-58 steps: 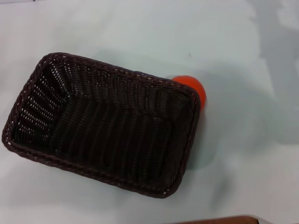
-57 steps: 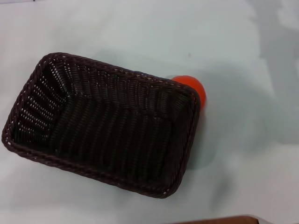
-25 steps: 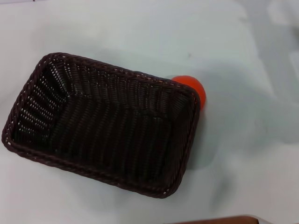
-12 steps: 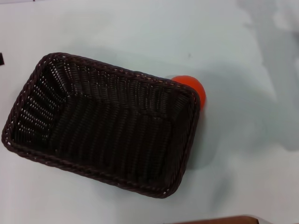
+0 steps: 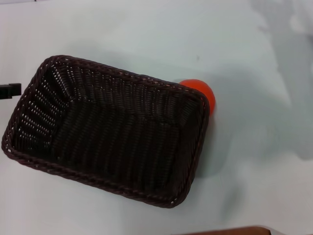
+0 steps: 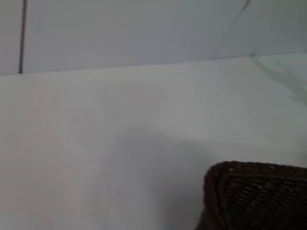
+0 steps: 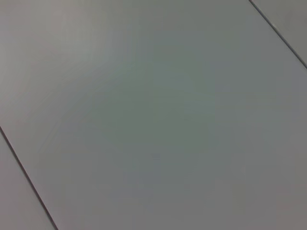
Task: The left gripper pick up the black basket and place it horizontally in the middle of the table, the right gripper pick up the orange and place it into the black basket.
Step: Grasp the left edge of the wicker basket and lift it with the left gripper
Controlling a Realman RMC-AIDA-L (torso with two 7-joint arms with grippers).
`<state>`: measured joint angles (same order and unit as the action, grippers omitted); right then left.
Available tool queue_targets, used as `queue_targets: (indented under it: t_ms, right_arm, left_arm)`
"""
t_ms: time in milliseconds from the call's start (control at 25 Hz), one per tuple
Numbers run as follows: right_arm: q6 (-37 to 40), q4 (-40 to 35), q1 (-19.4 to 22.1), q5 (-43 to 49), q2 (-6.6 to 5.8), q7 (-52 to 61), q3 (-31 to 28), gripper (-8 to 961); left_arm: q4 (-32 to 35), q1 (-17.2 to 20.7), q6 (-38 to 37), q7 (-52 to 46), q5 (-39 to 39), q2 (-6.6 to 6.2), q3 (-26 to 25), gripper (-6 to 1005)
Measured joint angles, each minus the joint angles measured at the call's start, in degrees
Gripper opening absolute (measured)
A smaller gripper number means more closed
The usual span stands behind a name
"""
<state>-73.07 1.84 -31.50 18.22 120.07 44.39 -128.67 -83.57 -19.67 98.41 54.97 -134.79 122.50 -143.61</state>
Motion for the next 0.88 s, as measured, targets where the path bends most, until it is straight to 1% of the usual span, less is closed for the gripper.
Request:
queue_targets:
  t_ms: [200,360,480,880]
  right_arm:
    - [0.54,0.03,-0.12,-0.03,0.08,0.00,0.00,924]
    - [0.56,0.05,-0.10,-0.13,0.08,0.00,-0.13,925]
    - [0.57,-0.02,-0.04,-0.76,0.07,0.00,-0.24,925]
    - [1.42,-0.09,0.21,-1.51,0.06,0.00,-0.52,924]
  left_arm:
    - [0.33,-0.99,2.04,-0.35,-0.19,-0.12,0.34,731]
    - [0.61,-1.19,1.87,-0.46,-1.42,-0.09,1.74,732]
    - [1.11,-1.64,1.53,-0.49,-3.09,0.14,2.72,711]
    - [7.28,-5.09,-0.08,-1.01,-8.94,0.69,3.13,640]
